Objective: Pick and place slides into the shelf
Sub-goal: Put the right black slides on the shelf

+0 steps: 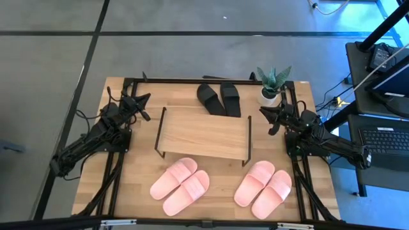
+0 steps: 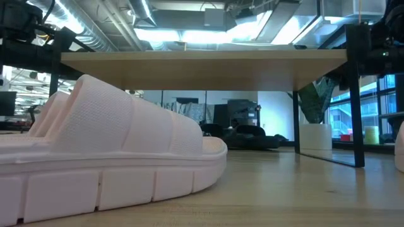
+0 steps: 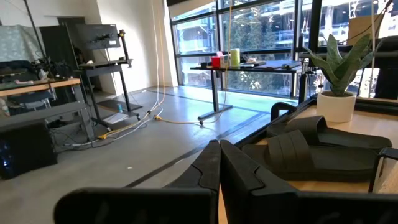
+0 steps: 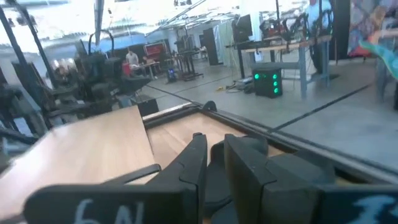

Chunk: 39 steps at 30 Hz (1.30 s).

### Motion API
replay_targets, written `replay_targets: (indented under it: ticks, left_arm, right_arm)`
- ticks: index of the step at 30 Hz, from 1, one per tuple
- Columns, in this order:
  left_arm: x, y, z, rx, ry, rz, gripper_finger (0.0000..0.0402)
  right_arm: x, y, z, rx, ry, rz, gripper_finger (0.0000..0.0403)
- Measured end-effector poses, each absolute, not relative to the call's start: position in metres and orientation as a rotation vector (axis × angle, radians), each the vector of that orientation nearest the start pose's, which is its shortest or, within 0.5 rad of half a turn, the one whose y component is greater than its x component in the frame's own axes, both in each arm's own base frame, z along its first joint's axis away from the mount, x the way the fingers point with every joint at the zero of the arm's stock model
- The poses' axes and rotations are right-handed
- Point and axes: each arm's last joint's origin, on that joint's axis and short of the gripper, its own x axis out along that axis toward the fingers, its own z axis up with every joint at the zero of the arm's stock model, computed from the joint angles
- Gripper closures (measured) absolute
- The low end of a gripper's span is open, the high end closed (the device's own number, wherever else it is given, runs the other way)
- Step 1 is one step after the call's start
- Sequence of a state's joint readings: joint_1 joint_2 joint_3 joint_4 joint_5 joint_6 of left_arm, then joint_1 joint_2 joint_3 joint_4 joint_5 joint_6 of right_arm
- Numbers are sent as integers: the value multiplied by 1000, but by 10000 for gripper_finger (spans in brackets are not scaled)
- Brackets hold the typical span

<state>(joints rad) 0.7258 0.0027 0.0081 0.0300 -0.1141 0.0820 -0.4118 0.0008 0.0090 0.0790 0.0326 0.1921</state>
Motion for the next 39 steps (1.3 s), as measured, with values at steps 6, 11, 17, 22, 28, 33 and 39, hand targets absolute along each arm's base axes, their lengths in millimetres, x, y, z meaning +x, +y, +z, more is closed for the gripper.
replay_targets:
  ticks: [6, 11, 17, 22, 28, 33, 39]
  left_arm:
    - [70, 67, 169, 88, -1, 841, 401]
    - [70, 67, 169, 88, -1, 841, 401]
    - [70, 67, 169, 88, -1, 841, 401]
    - [70, 67, 169, 88, -1, 841, 401]
    - [70, 67, 169, 88, -1, 841, 401]
    - [70, 67, 169, 88, -1, 841, 401]
    - [70, 67, 169, 88, -1, 843, 401]
  right_arm:
    - [88, -40, 174, 113, -115, -438, 301]
    - [88, -40, 174, 108, -114, -438, 223]
    - [89, -39, 174, 265, -143, -399, 151]
    - [89, -38, 177, 281, -176, -374, 133]
    - [87, -37, 190, 189, -294, -361, 131]
    - [85, -38, 194, 144, -336, -409, 131]
    - [85, -38, 194, 163, -344, -427, 131]
